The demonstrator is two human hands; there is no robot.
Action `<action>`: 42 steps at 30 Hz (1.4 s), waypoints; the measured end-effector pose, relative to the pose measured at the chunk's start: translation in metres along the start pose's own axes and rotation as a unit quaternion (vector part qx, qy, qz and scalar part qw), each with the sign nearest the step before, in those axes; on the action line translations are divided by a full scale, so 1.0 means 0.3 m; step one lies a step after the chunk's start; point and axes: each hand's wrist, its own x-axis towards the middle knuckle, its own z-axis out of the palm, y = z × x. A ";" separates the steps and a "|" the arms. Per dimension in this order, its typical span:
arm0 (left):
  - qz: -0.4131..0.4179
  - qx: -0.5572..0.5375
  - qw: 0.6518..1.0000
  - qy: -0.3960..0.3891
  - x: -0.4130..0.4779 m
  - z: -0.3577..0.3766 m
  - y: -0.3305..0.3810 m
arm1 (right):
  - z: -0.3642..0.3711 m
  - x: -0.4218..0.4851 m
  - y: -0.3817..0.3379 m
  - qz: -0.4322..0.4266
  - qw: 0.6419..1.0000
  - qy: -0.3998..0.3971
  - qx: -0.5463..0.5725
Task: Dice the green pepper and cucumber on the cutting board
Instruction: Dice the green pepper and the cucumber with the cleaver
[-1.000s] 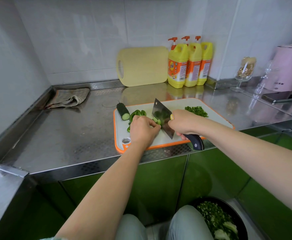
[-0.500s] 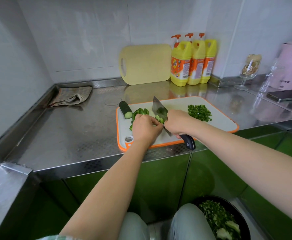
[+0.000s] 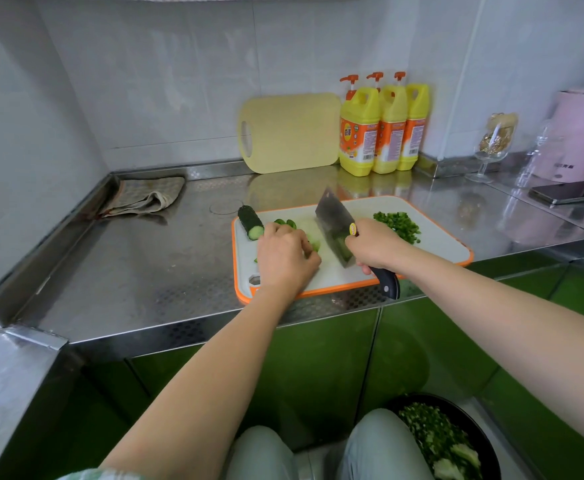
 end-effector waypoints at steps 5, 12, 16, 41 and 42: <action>0.061 0.041 0.995 -0.067 0.011 -0.009 -0.017 | -0.040 -0.012 0.013 -0.016 0.998 0.014 0.067; 0.135 0.095 0.961 -0.222 0.072 -0.039 -0.031 | -0.040 -0.036 0.037 0.001 0.997 0.007 0.073; 0.147 0.115 0.966 -0.178 0.087 -0.040 -0.027 | -0.057 -0.047 0.025 0.003 0.998 -0.016 0.067; 0.108 0.046 0.978 -0.172 0.061 -0.024 -0.021 | -0.064 -0.080 -0.029 -0.016 0.996 -0.055 -0.069; 0.112 0.048 0.978 -0.170 0.059 -0.025 -0.022 | -0.065 -0.083 -0.033 -0.017 0.995 -0.053 -0.083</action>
